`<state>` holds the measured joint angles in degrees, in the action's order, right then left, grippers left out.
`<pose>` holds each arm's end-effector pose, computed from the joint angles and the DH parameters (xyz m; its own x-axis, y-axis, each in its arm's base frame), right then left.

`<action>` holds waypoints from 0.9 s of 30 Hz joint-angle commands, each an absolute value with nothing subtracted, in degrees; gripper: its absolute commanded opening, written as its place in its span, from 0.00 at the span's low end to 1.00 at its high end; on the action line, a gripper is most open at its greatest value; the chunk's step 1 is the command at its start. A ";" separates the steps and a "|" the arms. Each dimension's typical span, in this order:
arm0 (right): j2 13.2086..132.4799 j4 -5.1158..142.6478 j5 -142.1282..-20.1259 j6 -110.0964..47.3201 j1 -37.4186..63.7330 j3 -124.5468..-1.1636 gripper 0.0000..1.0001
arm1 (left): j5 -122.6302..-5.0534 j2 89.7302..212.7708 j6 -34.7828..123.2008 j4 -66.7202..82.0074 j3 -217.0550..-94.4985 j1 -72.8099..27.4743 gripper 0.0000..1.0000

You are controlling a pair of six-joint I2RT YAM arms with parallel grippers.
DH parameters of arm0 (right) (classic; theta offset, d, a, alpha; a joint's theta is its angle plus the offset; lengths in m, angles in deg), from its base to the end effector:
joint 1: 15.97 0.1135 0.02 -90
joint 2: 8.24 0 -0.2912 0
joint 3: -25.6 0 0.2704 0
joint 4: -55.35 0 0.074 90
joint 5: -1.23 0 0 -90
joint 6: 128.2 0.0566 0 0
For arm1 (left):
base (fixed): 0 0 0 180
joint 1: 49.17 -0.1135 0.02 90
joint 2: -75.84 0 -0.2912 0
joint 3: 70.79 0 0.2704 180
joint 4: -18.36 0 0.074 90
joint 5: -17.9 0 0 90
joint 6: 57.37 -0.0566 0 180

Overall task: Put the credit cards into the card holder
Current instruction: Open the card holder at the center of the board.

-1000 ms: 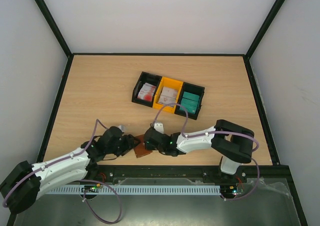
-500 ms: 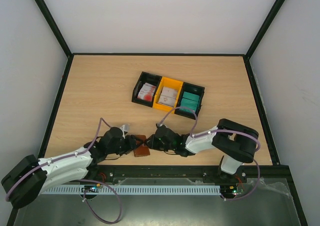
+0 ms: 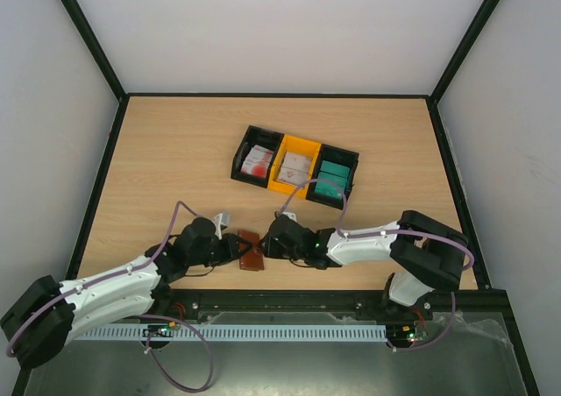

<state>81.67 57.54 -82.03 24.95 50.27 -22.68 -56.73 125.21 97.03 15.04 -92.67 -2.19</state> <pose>0.1211 0.2915 0.1349 -0.9674 0.0016 -0.2534 -0.1770 0.7111 0.6804 0.1123 -0.1423 0.1438 -0.9268 -0.2814 -0.2487 0.0566 0.5500 -0.8332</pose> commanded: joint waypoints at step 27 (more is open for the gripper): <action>86.98 69.12 -92.55 17.89 55.40 -30.49 0.41 | -60.74 124.70 90.45 5.92 -101.35 -1.89 0.02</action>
